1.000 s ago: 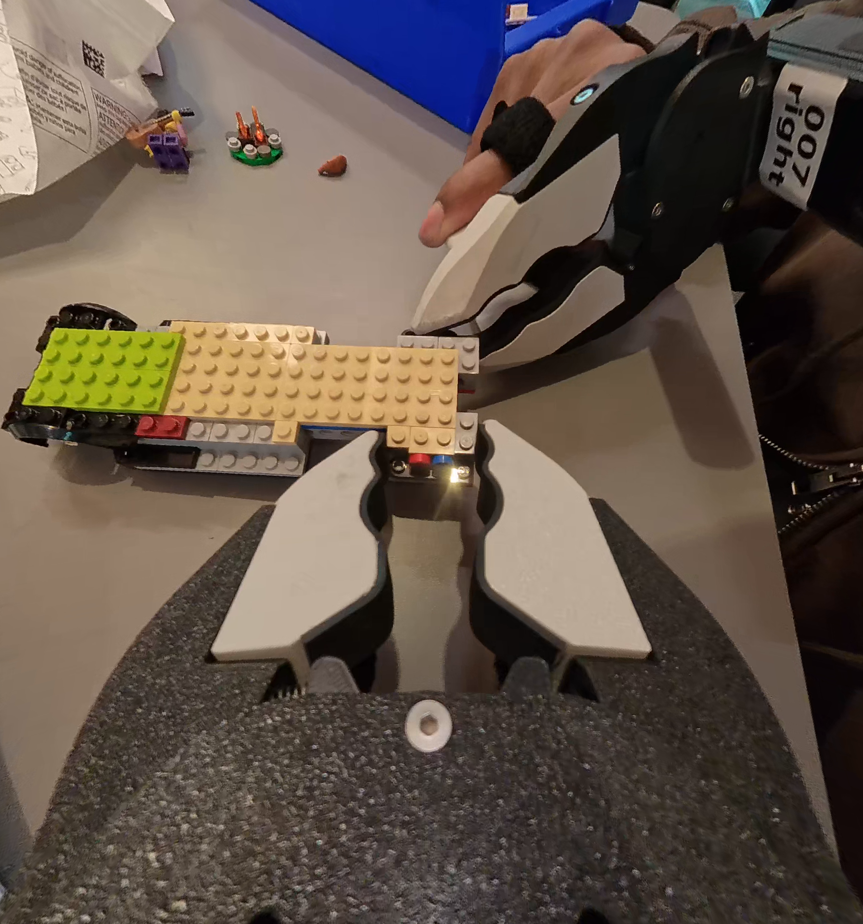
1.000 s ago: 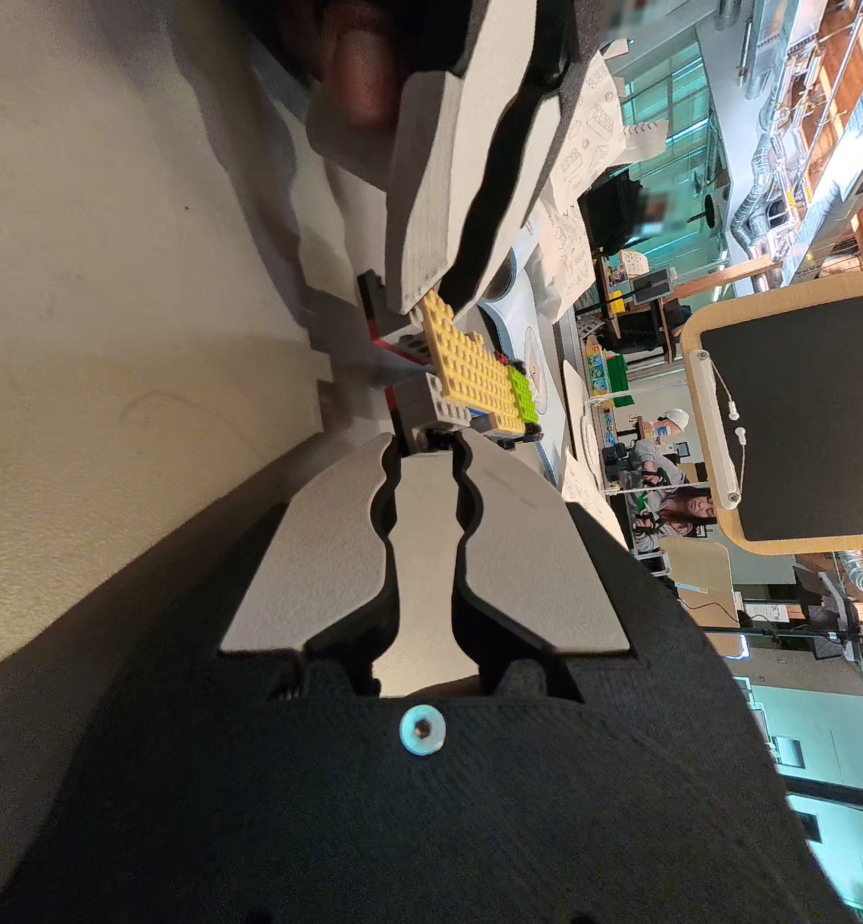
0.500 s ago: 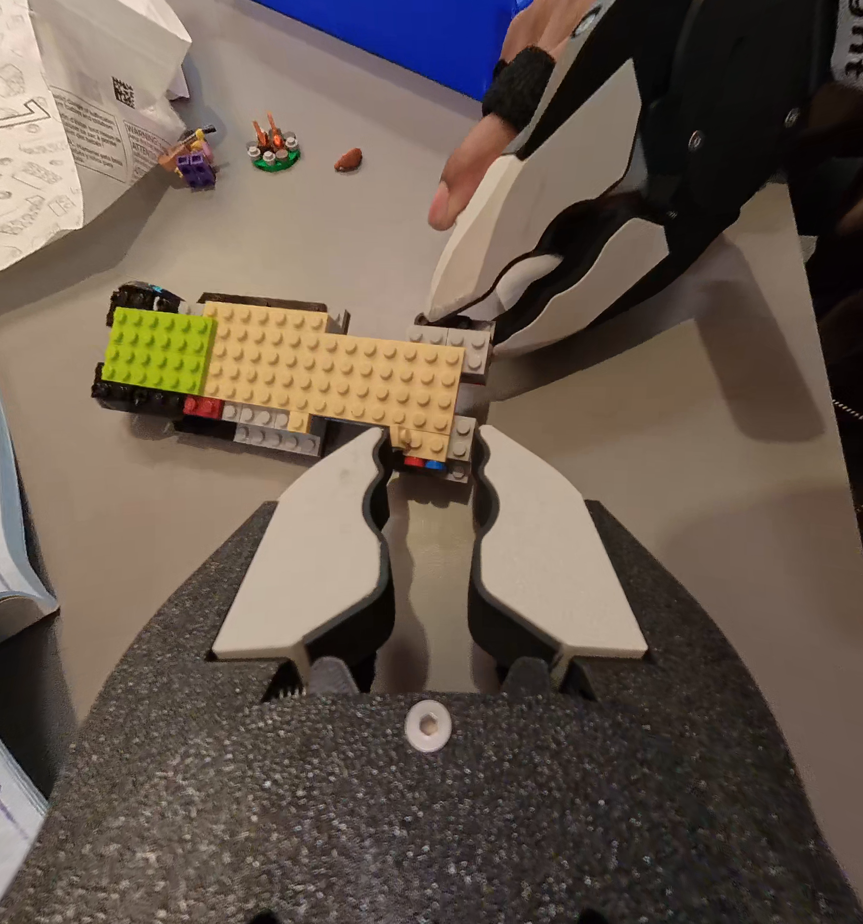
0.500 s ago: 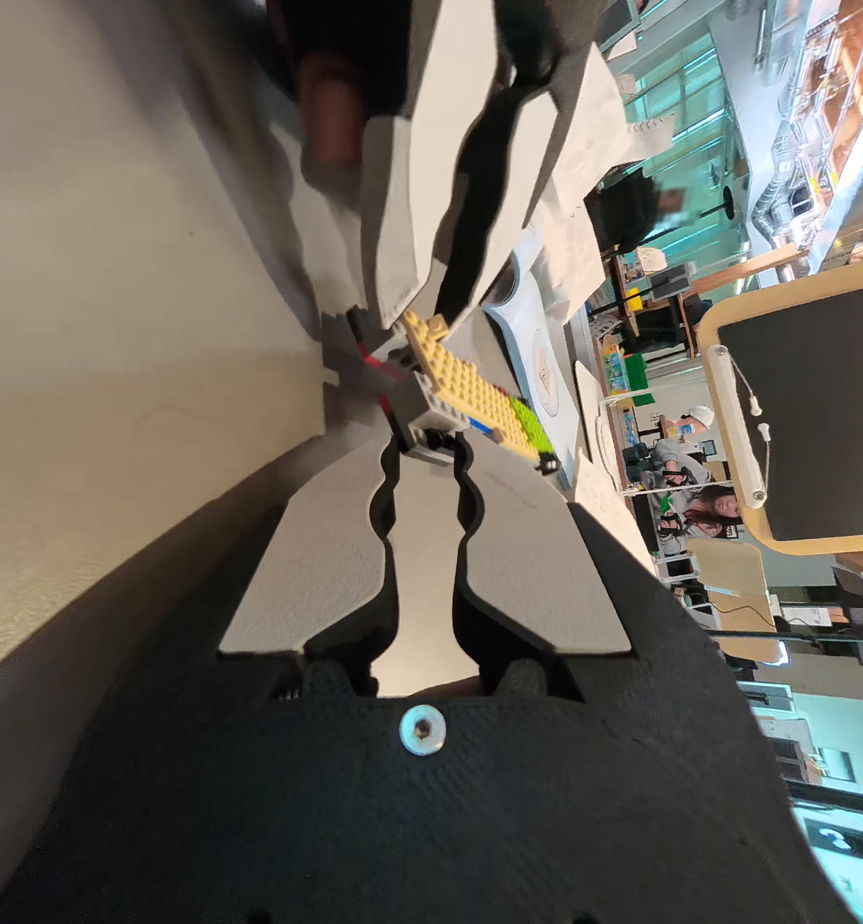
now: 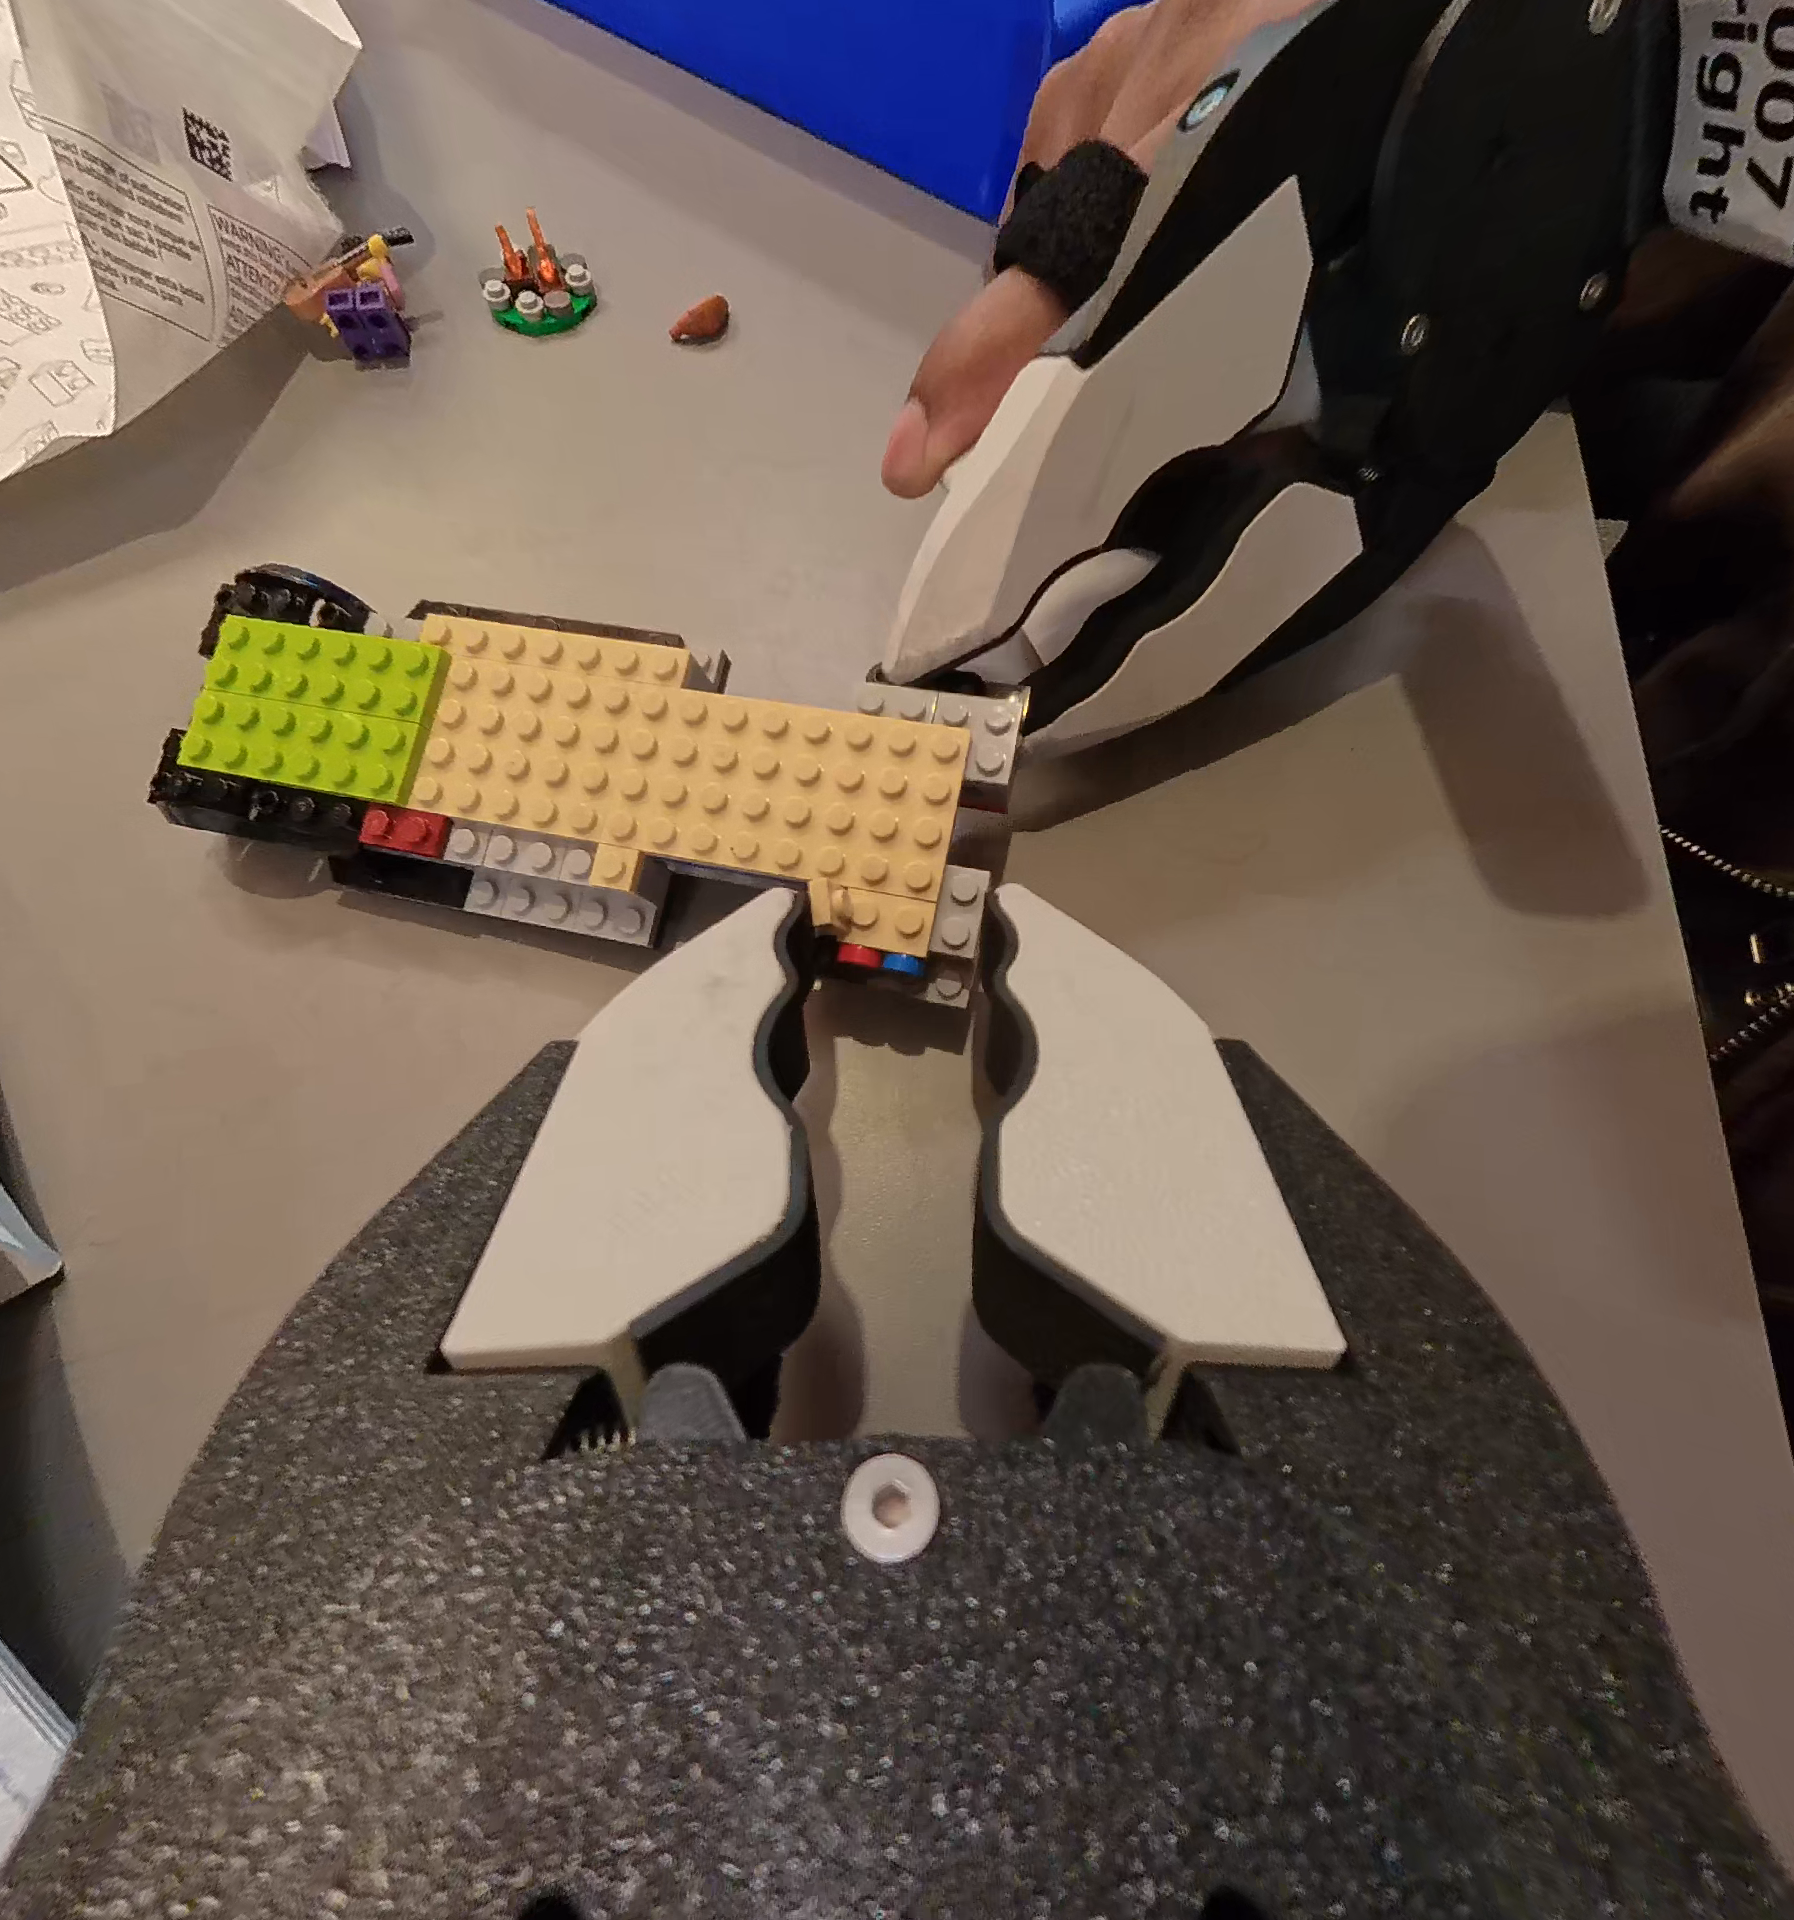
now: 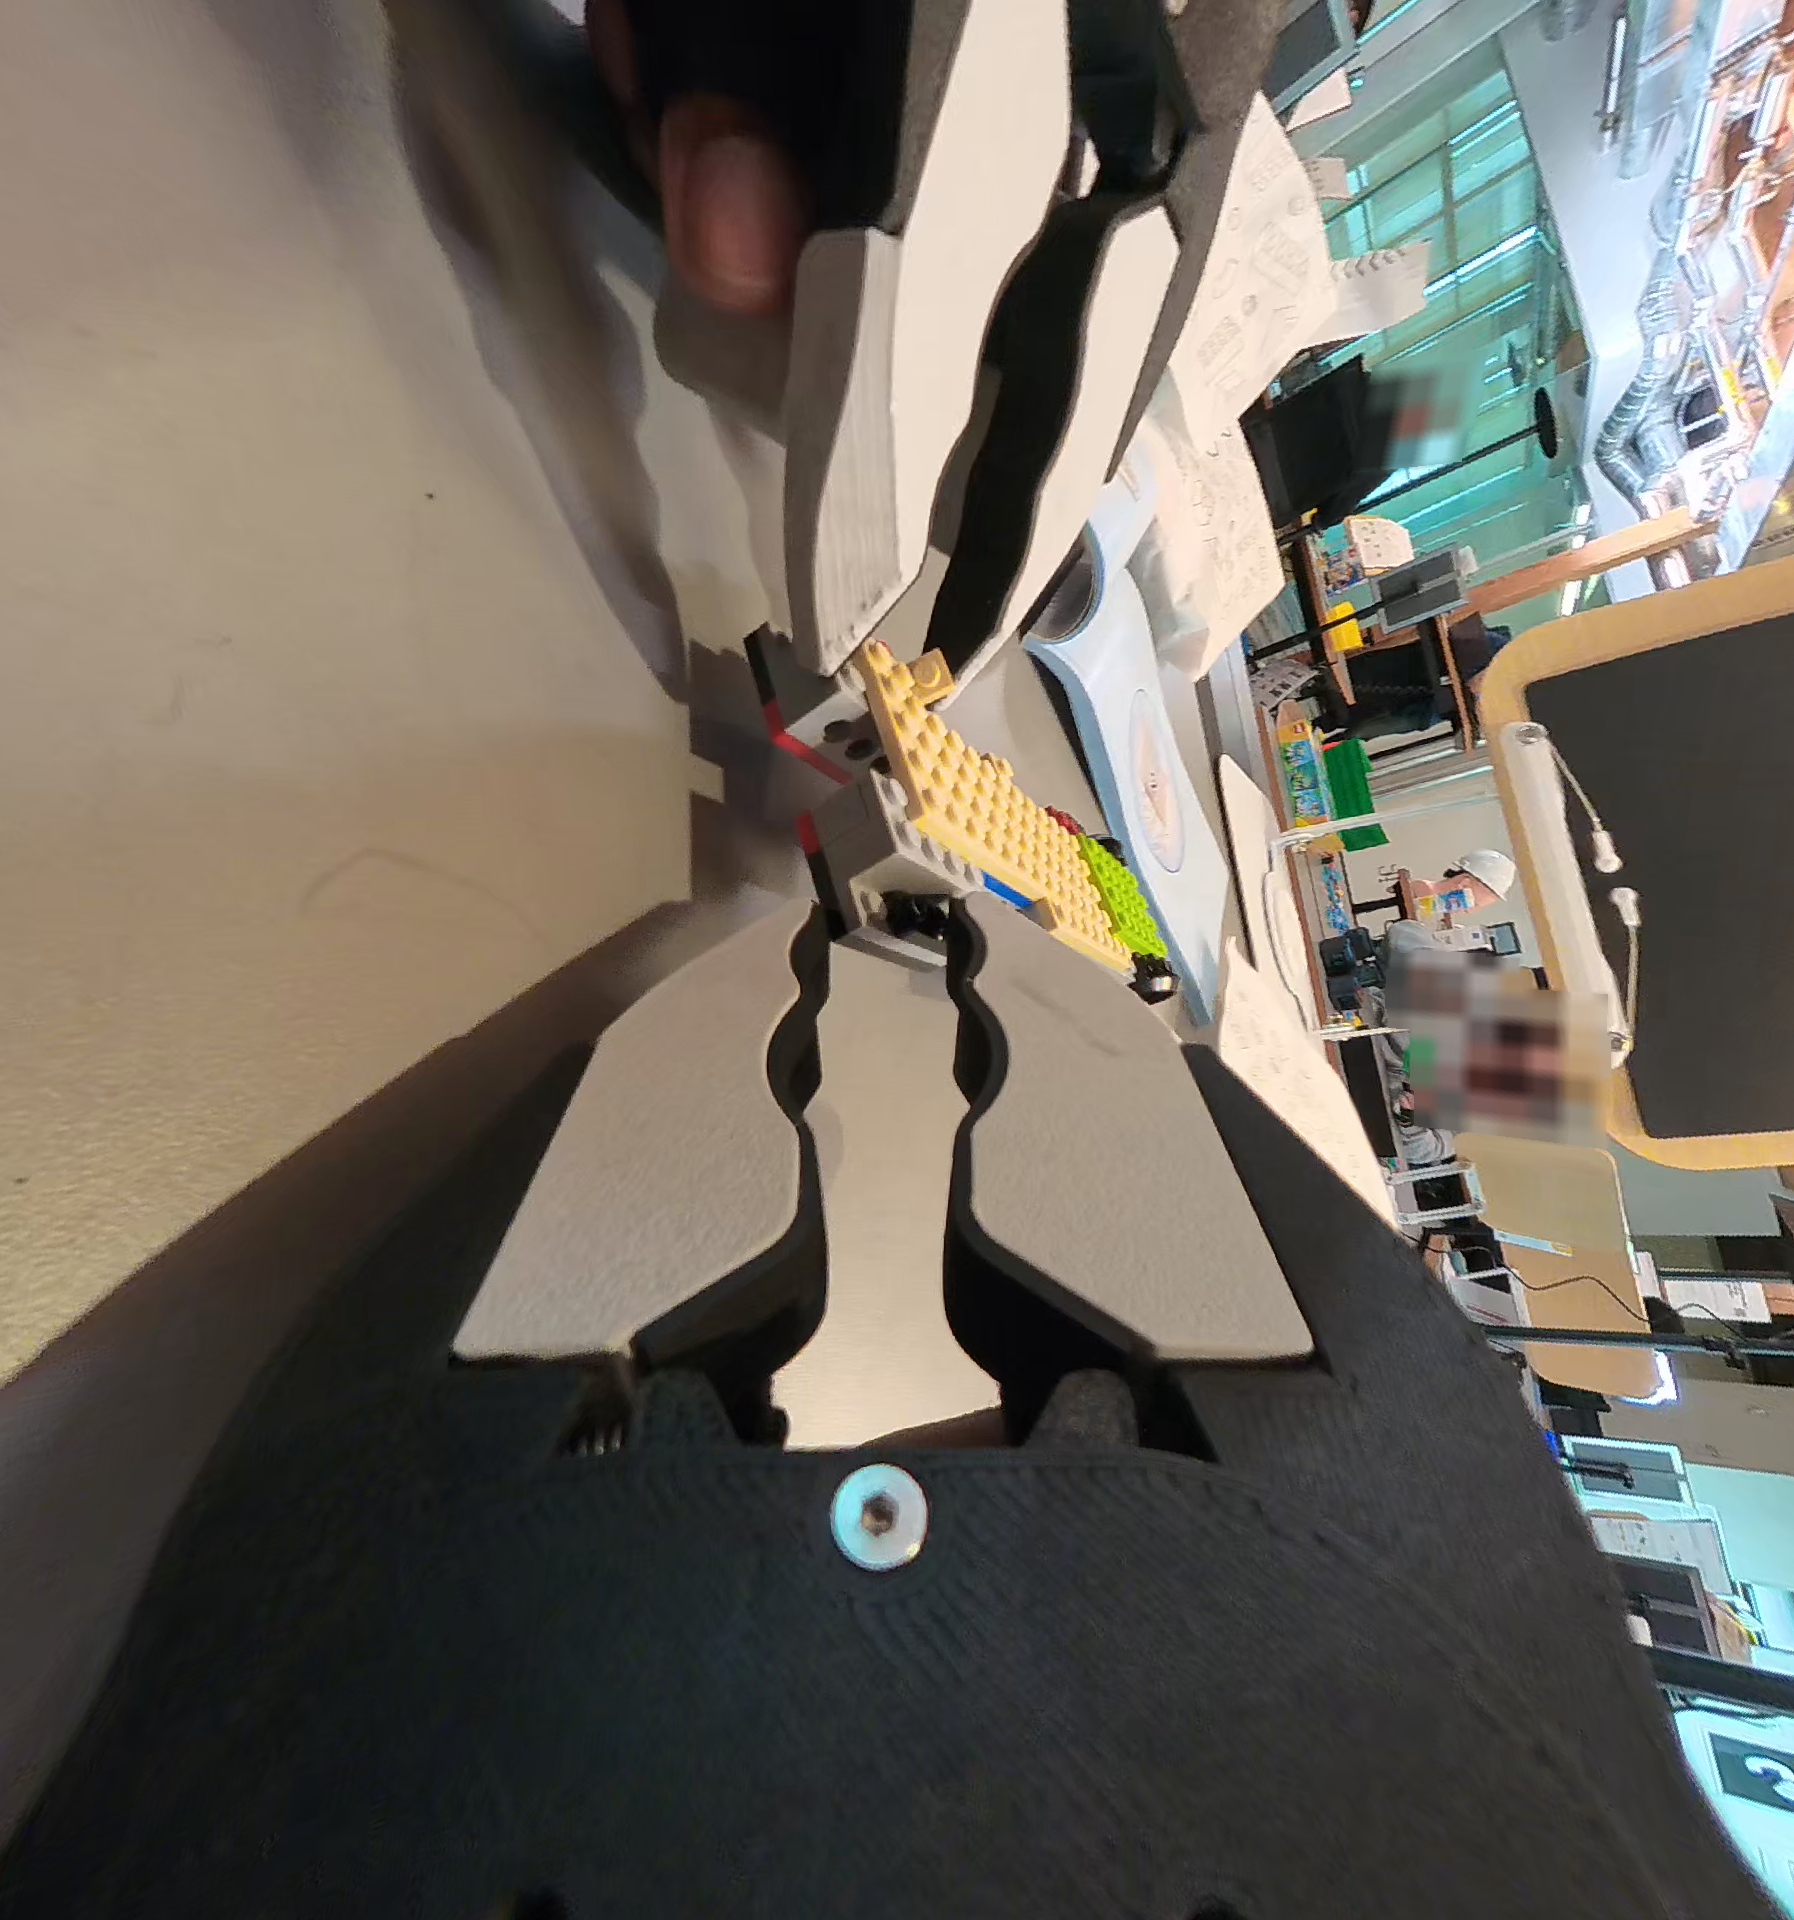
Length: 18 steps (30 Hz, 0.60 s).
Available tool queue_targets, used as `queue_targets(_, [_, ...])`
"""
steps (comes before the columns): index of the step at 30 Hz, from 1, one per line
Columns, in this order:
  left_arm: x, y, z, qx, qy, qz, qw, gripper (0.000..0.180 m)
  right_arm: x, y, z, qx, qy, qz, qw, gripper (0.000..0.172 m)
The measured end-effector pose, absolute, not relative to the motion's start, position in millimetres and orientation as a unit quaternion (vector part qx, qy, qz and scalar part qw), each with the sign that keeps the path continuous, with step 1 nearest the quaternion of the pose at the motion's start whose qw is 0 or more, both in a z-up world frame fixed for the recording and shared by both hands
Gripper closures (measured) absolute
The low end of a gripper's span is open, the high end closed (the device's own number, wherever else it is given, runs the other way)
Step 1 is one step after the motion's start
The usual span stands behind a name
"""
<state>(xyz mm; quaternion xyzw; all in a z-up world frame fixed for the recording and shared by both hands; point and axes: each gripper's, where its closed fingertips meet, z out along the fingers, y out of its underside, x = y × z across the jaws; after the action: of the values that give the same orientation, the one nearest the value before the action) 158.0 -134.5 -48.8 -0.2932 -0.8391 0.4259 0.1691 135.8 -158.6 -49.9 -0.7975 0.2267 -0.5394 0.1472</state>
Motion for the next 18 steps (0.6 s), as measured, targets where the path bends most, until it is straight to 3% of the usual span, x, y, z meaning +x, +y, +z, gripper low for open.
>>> queue_targets(5, [156, -131, -49, -0.291, -0.84, 0.416, 0.193, 0.152, 133, -156, -52, -0.806, 0.22, -0.526, 0.158, 0.149])
queue_targets(7, [157, -130, -49, -0.285, -0.841, 0.411, 0.205, 0.165, 131, -155, -53, -0.81, 0.218, -0.519, 0.164, 0.148])
queue_targets(18, [160, -131, -48, -0.264, -0.846, 0.407, 0.222, 0.17, 121, -158, -53, -0.819, 0.229, -0.487, 0.201, 0.15])
